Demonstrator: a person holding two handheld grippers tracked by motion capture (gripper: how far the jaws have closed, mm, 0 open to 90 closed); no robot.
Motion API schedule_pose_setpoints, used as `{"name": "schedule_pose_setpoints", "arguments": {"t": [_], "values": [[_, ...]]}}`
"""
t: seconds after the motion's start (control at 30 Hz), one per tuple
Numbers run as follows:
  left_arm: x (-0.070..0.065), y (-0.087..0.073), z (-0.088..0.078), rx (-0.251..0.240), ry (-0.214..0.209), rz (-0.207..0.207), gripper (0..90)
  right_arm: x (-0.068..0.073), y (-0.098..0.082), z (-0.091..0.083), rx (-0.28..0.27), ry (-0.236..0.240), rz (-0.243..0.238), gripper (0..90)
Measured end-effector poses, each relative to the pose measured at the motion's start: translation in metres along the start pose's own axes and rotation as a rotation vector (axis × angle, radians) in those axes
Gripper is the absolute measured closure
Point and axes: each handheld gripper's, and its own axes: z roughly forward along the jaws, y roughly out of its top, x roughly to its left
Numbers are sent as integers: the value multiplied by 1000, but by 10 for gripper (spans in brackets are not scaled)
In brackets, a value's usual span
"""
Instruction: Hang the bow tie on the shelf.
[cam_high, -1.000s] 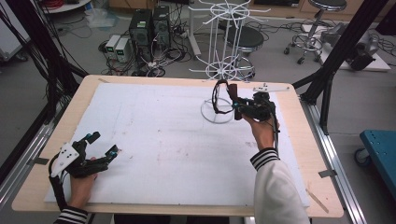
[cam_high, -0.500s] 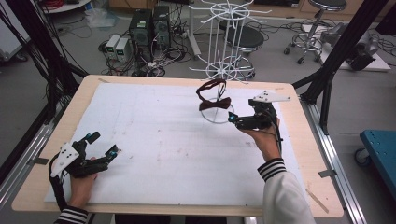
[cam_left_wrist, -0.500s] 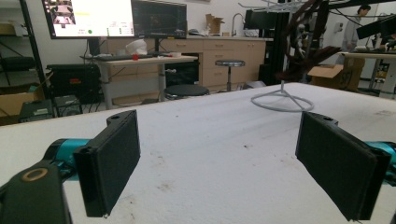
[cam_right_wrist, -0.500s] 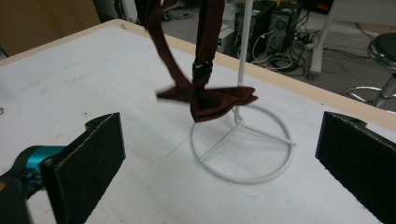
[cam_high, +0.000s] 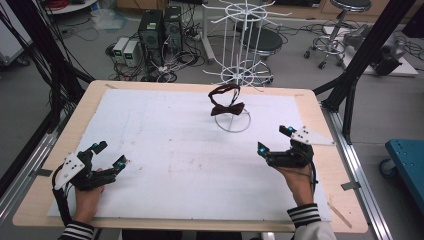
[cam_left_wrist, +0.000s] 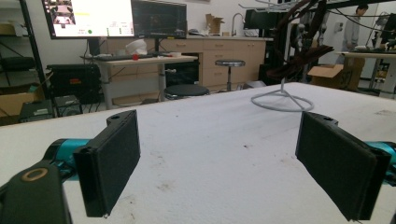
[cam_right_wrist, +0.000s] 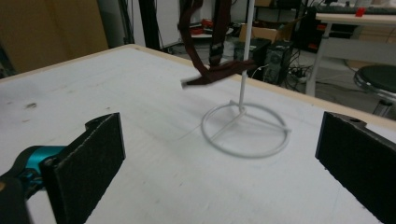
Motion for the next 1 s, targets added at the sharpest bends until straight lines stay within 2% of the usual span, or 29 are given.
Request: {"name": "schedule_pose_setpoints", "arguments": {"t": [0.07, 0.1, 0.23, 0.37, 0.43, 0.47, 0.5, 0.6, 0.67, 0.7, 0.73, 1.0], "values": [[0, 0, 0, 1, 2, -1, 143, 0, -11, -6, -26, -4, 12, 6], [0, 0, 0, 1, 2, 0, 143, 1, -18, -9, -22, -13, 22, 6], [0, 0, 0, -1, 3, -2, 143, 3, -35, -15, -53, -28, 8, 6], [0, 0, 0, -3, 3, -2, 143, 7, -51, -22, -113, -47, 6, 6], [-1, 0, 0, -5, 3, -2, 143, 10, -65, -26, -154, -82, 4, 6], [-1, 0, 0, -4, 3, -1, 143, 10, -65, -26, -154, -82, 4, 6], [-1, 0, 0, -4, 3, -1, 143, 12, -69, -27, -179, -94, -12, 6], [-1, 0, 0, -4, 1, 0, 143, 15, -83, -26, -222, -85, -29, 6], [-1, 0, 0, -4, 2, 1, 142, 15, -85, -24, -218, -81, -24, 6], [-1, 0, 0, -4, 3, -1, 143, 14, -86, -22, -197, -82, -25, 6], [-1, 0, 0, -4, 4, -1, 143, 13, -87, -23, -212, -79, -23, 6], [0, 0, 0, -4, 2, 1, 143, 13, -88, -23, -210, -86, -17, 7]]}}
